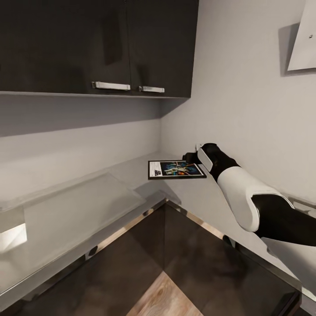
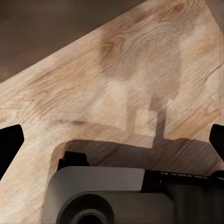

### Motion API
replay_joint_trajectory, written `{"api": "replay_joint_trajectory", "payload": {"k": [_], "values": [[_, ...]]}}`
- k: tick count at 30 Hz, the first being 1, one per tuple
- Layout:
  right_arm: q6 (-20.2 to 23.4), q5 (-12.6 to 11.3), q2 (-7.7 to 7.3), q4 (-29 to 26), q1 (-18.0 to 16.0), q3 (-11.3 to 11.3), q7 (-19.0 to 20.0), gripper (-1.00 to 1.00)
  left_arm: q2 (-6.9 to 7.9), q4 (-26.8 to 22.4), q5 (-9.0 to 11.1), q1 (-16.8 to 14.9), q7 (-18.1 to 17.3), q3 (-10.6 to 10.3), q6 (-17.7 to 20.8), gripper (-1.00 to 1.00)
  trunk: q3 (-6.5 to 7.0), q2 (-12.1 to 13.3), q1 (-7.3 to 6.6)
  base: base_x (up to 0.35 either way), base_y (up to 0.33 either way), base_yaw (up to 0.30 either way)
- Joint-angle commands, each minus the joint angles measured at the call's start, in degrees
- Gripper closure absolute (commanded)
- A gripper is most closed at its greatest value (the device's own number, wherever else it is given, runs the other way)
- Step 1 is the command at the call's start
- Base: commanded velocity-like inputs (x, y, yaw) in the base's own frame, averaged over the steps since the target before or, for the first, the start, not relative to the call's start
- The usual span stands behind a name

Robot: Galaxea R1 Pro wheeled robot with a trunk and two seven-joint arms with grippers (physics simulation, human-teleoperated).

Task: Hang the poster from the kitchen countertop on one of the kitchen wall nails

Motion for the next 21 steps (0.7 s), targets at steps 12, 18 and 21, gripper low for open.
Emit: {"api": "replay_joint_trajectory", "payload": {"k": [12,18,21], "values": [[-1.02,-0.63,-0.02,-0.04,0.17,-0.07,-0.32,-1.0,-0.01,-0.11,0.41,0.02,-0.39,0.45,0.04,-1.0,2.11,4.8,-2.64,0.0,0.0,0.0],[-1.43,-0.63,-0.04,0.1,0.17,-0.07,-0.26,-1.0,-0.01,-0.19,0.43,0.02,-0.42,0.66,-0.01,-1.0,3.18,7.2,-3.96,0.0,0.0,0.0],[-1.5,-0.63,-0.02,0.24,0.18,-0.07,-0.23,-1.0,-0.01,-0.25,0.44,0.02,-0.43,0.76,-0.07,-1.0,3.54,8.0,-4.4,0.0,0.0,0.0]]}}
